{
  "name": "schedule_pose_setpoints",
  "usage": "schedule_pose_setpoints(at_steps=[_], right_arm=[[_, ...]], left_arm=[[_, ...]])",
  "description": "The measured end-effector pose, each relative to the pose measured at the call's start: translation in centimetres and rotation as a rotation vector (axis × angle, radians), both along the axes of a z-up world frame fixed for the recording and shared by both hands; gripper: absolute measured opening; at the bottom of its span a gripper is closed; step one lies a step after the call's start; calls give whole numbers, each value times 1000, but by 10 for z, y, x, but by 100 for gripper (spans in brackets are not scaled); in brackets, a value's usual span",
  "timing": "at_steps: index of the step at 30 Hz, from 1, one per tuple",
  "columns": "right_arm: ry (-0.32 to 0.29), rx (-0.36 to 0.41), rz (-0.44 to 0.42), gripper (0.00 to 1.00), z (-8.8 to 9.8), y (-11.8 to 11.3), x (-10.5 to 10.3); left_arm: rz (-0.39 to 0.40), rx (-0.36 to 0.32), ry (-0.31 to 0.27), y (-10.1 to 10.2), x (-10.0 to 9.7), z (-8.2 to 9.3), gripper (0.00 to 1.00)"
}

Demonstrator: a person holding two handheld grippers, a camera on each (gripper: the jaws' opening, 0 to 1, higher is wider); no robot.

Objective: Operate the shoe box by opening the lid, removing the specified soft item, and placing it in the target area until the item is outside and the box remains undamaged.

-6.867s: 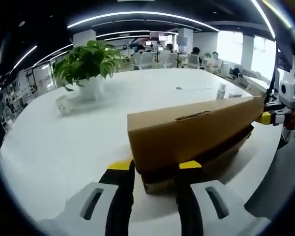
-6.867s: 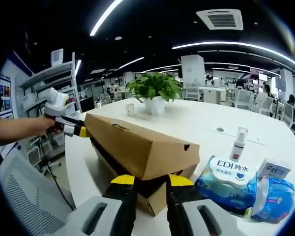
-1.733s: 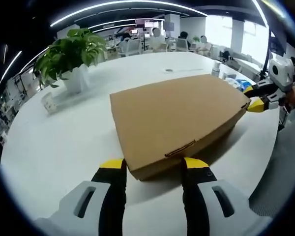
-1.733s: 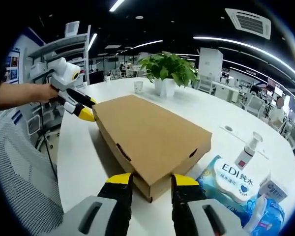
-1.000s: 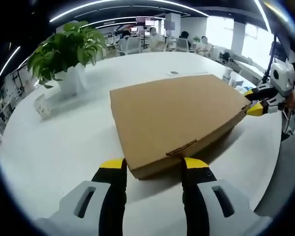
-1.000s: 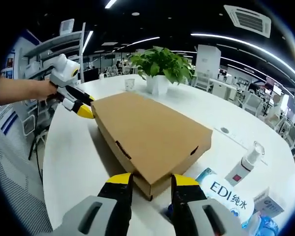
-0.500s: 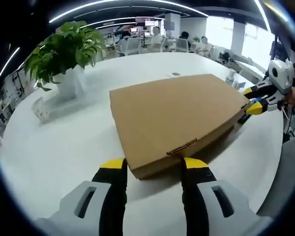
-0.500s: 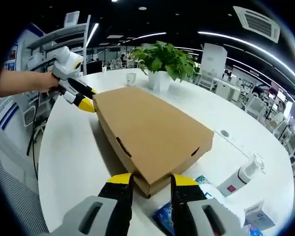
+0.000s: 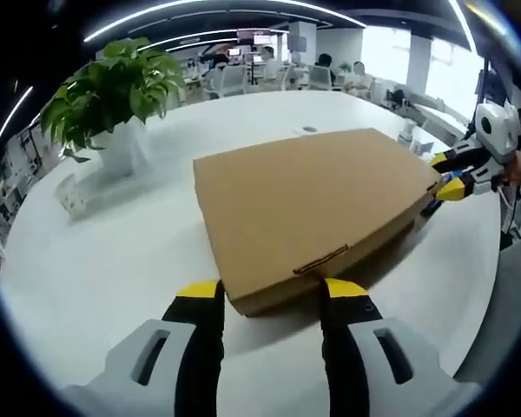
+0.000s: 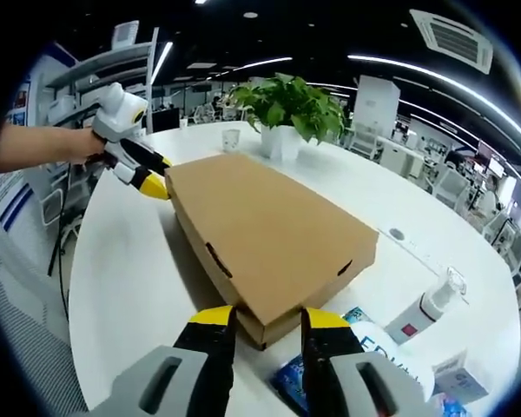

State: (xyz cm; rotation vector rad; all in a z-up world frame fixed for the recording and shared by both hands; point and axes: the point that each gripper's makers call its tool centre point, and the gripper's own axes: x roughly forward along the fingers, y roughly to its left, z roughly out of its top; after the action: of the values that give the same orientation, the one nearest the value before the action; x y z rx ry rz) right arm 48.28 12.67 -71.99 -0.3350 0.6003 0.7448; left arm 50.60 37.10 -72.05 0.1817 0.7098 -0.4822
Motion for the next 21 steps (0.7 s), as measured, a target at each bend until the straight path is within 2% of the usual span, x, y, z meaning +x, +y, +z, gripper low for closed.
schedule_pose_setpoints(at_steps=[5, 8, 11, 21], right_arm=[[7, 16, -12, 26, 1, -1, -1], [14, 52, -31, 26, 5, -3, -1], [-1, 45, -30, 30, 8, -4, -4], [-29, 69, -63, 38, 24, -27, -27]], left_arm=[[6, 9, -1, 1, 0, 0, 43], [17, 1, -9, 1, -2, 2, 43], [27, -5, -27, 3, -4, 7, 47], [29, -43, -70, 2, -27, 27, 56]])
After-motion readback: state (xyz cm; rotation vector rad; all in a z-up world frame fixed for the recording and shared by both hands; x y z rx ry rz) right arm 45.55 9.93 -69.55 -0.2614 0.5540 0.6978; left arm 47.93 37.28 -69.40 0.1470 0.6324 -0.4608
